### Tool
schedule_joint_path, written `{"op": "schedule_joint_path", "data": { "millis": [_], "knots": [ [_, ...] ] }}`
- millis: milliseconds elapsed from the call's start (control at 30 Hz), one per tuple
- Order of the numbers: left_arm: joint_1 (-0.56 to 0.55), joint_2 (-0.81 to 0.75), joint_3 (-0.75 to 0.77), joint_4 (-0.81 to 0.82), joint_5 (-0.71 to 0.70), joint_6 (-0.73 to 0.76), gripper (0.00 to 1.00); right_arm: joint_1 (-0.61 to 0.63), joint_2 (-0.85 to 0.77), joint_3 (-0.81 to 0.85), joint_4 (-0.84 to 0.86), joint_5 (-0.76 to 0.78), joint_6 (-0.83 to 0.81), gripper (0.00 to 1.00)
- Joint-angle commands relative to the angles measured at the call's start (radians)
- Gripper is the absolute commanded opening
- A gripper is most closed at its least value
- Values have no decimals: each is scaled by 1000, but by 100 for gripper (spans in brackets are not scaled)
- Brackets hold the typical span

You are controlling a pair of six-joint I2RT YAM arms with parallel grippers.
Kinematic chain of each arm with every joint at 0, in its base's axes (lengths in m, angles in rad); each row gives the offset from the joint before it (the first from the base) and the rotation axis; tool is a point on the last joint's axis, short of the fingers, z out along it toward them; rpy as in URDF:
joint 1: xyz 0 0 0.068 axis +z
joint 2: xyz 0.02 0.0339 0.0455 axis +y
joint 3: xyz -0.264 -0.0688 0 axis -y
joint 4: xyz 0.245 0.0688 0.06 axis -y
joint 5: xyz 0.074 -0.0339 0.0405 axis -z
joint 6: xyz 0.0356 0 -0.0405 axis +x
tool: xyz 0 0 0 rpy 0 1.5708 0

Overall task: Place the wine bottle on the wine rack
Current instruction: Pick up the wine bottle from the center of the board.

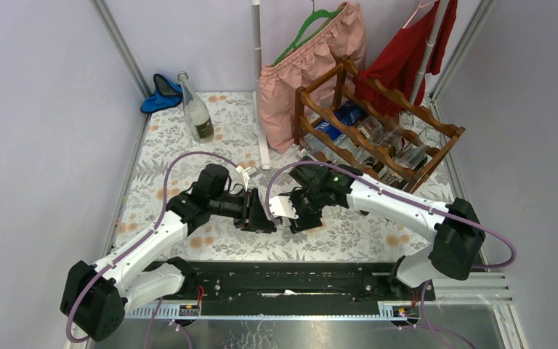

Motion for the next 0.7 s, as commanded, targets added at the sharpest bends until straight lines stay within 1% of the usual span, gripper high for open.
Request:
{"op": "schedule_joint_path", "data": {
  "millis": [0, 33, 67, 100, 133, 233, 400, 533, 667],
  "knots": [
    [-3, 5, 4, 66, 25, 9, 0, 10, -22, 64, 23, -50, 45, 37],
    [-3, 1, 2, 70, 27, 10, 0, 11, -25, 68, 17, -61, 52, 58],
    [-3, -5, -2, 75, 27, 8, 0, 11, -26, 75, 9, -73, 64, 77],
    [-2, -12, -8, 78, 29, 5, 0, 10, -26, 86, -5, -84, 85, 91],
    [-1, -18, -14, 84, 32, 2, 0, 10, -26, 102, -19, -94, 94, 98],
    [7, -48, -46, 122, 41, -23, 0, 11, -17, 172, -79, -121, 136, 100],
    [22, -89, -104, 194, 58, -85, 0, 8, -14, 269, -162, -175, 160, 100],
    [34, -98, -142, 261, 73, -127, 0, 7, -9, 273, -188, -203, 156, 100],
    [49, -113, -173, 324, 85, -172, 0, 7, -11, 240, -161, -177, 164, 100]
  ]
}}
